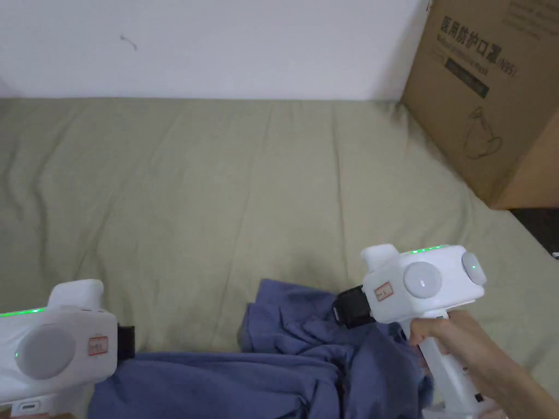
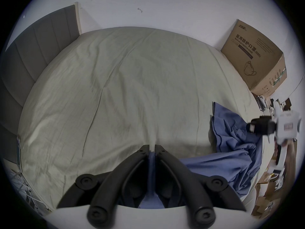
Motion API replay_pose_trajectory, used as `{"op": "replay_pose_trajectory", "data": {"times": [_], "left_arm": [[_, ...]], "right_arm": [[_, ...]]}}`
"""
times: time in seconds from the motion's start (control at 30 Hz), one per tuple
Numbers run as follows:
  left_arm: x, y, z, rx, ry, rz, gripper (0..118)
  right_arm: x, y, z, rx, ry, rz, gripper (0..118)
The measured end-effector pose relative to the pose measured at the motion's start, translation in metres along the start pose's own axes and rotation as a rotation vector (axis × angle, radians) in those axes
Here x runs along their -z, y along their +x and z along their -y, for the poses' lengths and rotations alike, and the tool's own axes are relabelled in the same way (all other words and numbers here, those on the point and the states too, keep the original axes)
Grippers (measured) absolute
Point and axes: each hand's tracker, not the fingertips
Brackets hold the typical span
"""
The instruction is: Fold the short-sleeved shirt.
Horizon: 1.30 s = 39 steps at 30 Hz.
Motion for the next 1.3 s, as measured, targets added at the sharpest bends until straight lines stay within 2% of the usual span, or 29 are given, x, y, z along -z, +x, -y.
{"op": "replay_pose_trajectory", "data": {"times": [0.03,0.07,0.13,0.23,0.27,0.33,0.37,0.4,0.47,0.5,0.57,0.63,0.7,0.97,1.13,1.3], "left_arm": [[0.0,0.001,0.0,0.005,-0.001,-0.005,9],[0.0,0.002,0.0,0.011,0.002,-0.008,9],[0.001,0.003,0.0,0.019,0.001,-0.008,9],[0.003,0.004,0.0,0.019,0.0,-0.007,9],[0.004,0.003,0.0,0.017,0.001,-0.007,9],[0.006,0.003,-0.001,0.001,-0.007,-0.003,9],[0.008,0.002,0.0,-0.006,-0.008,0.001,9],[0.009,0.002,0.0,-0.007,-0.01,0.001,9],[0.009,0.001,0.001,-0.005,-0.011,0.0,9],[0.009,0.0,0.001,-0.003,-0.012,0.0,9],[0.007,-0.002,-0.001,-0.014,-0.012,0.008,9],[0.002,-0.003,-0.004,-0.03,-0.008,0.013,9],[-0.006,-0.004,-0.008,-0.026,0.012,0.01,9],[-0.065,-0.019,-0.035,-0.03,0.144,-0.031,9],[-0.126,-0.035,-0.062,-0.018,0.264,-0.102,9],[-0.19,-0.057,-0.094,-0.064,0.398,-0.15,9]], "right_arm": [[0.005,0.007,-0.007,0.034,-0.01,0.006,83],[0.012,0.012,-0.012,0.033,-0.029,0.019,89],[0.023,0.018,-0.019,-0.006,-0.078,0.077,100],[0.031,0.02,-0.02,-0.067,-0.104,0.172,100],[0.035,0.02,-0.017,-0.072,-0.12,0.162,100],[0.046,0.021,-0.008,-0.049,-0.227,0.072,91],[0.052,0.021,-0.001,-0.039,-0.234,0.034,91],[0.053,0.02,0.003,-0.047,-0.187,0.086,89],[0.053,0.02,0.0,-0.022,-0.17,0.095,70],[0.05,0.02,-0.003,-0.016,-0.16,0.097,52],[0.039,0.021,-0.008,-0.018,-0.139,0.098,31],[0.03,0.029,-0.016,0.061,-0.097,0.072,4],[0.022,0.035,-0.019,0.097,-0.098,-0.005,4],[-0.087,0.042,-0.051,0.09,0.141,-0.036,4],[-0.187,0.055,-0.069,0.136,0.339,-0.07,4],[-0.278,0.069,-0.078,0.176,0.491,-0.018,4]]}}
